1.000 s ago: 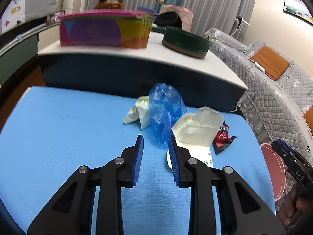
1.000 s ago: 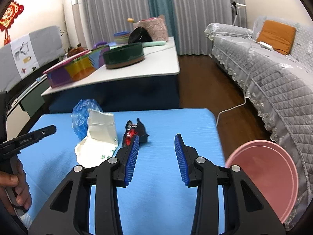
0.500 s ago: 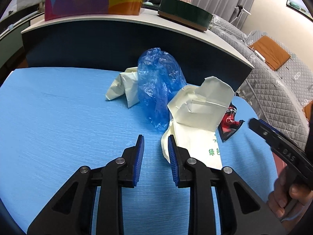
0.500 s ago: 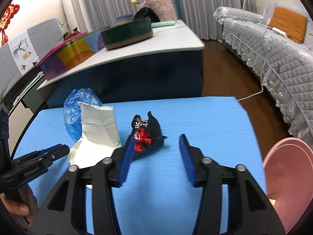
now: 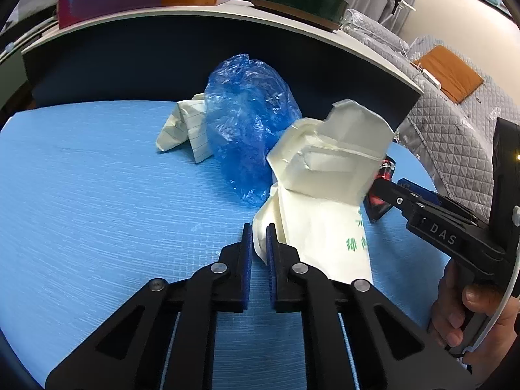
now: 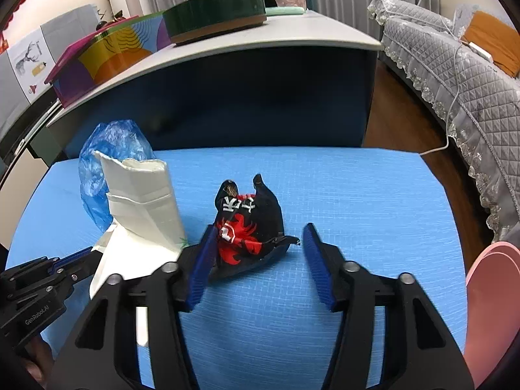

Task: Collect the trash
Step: 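Grasp the white paper bag with the left tool while the right tool grasps the red-black snack bag, then lift the paper bag with the left tool while the right tool carries the snack bag over the pink bin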

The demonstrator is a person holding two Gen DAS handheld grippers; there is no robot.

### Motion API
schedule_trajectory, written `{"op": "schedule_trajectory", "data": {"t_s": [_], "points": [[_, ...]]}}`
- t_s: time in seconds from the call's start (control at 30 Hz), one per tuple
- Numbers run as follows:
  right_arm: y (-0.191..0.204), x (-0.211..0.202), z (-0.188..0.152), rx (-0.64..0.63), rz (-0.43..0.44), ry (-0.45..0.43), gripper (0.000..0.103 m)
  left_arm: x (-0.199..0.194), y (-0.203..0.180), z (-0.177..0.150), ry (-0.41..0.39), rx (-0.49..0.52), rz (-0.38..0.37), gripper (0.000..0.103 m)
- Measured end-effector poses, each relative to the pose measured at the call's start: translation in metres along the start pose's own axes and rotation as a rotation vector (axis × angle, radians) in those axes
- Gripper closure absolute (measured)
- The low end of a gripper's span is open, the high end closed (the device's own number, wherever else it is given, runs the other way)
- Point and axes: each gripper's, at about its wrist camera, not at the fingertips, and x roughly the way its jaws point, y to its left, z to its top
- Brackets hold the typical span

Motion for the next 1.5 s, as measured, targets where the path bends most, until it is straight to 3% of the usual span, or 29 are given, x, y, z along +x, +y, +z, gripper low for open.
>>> {"op": "schedule_trajectory", "data": {"t_s": [0.37,0.87,1.2,1.5], "points": [[-0.005,-0.028,0.001,-0.006,-0.03,-0.051,0.06,-0.016,-0.006,0.006,-0.046,0.022,0.018,0.1],[-0.021,-0.126,-0.016,-0.012,-0.084,-0.105,0.06,-0.062,-0.021,0.008,-0.151,0.064,0.02,0.101],[-0.025,-0.199,-0.024,-0.039,-0.112,-0.192,0.06,-0.097,-0.032,-0.002,-0.21,0.09,0.004,0.101],[-0.038,-0.217,-0.048,-0.019,-0.119,-0.216,0.06,-0.115,-0.044,-0.018,-0.237,0.113,0.003,0.101]]}}
